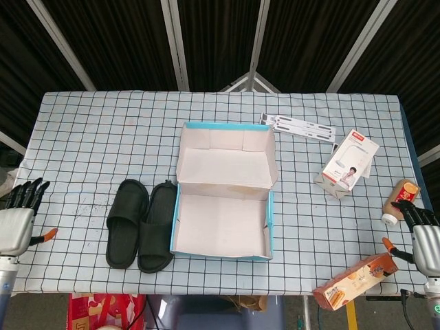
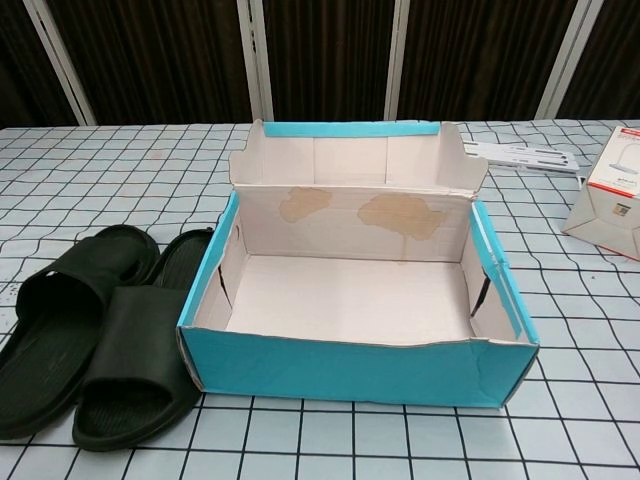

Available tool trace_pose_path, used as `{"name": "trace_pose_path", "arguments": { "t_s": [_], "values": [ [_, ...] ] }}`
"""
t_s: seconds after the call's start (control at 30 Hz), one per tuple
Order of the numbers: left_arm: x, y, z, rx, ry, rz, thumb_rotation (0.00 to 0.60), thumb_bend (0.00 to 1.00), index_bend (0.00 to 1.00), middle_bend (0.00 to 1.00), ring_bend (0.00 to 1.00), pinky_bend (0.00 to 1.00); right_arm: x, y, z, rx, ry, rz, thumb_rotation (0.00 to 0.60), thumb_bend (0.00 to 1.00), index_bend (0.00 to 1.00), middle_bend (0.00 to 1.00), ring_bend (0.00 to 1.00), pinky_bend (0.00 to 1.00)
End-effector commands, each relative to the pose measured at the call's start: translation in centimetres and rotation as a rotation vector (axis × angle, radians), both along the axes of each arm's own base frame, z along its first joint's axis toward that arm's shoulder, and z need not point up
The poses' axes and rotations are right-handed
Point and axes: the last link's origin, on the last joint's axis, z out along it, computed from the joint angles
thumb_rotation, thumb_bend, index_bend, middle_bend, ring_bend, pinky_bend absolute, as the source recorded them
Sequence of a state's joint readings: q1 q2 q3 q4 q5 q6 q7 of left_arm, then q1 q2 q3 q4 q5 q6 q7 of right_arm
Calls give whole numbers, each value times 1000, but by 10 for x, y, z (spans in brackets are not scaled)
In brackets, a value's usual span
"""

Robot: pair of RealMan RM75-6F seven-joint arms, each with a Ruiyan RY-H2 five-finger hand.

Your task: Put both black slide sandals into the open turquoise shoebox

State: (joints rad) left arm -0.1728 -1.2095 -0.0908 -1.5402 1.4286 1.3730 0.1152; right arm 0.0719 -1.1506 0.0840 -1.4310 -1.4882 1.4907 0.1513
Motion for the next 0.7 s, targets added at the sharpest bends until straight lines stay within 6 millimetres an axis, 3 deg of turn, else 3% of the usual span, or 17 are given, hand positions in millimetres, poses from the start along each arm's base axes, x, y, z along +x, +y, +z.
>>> {"name": "trace_pose_path", "arguments": {
  "t_s": [0.03,0.33,0.7],
  "values": [
    [33,29,-10,-116,3,-24,600,215,0,47,0,12,0,-2,-1,5,-1,-2,600,234,237,213,253,213],
    [65,64,-50,-270,106,-22,600,215,0,99,0,12,-2,-4,-2,8,0,-7,600,234,236,213,253,213],
    [80,70,-90,-328,160,-55,600,216,0,107,0,12,-4,-1,4,-13,-12,-12,600,233,237,213,253,213]
  ]
}}
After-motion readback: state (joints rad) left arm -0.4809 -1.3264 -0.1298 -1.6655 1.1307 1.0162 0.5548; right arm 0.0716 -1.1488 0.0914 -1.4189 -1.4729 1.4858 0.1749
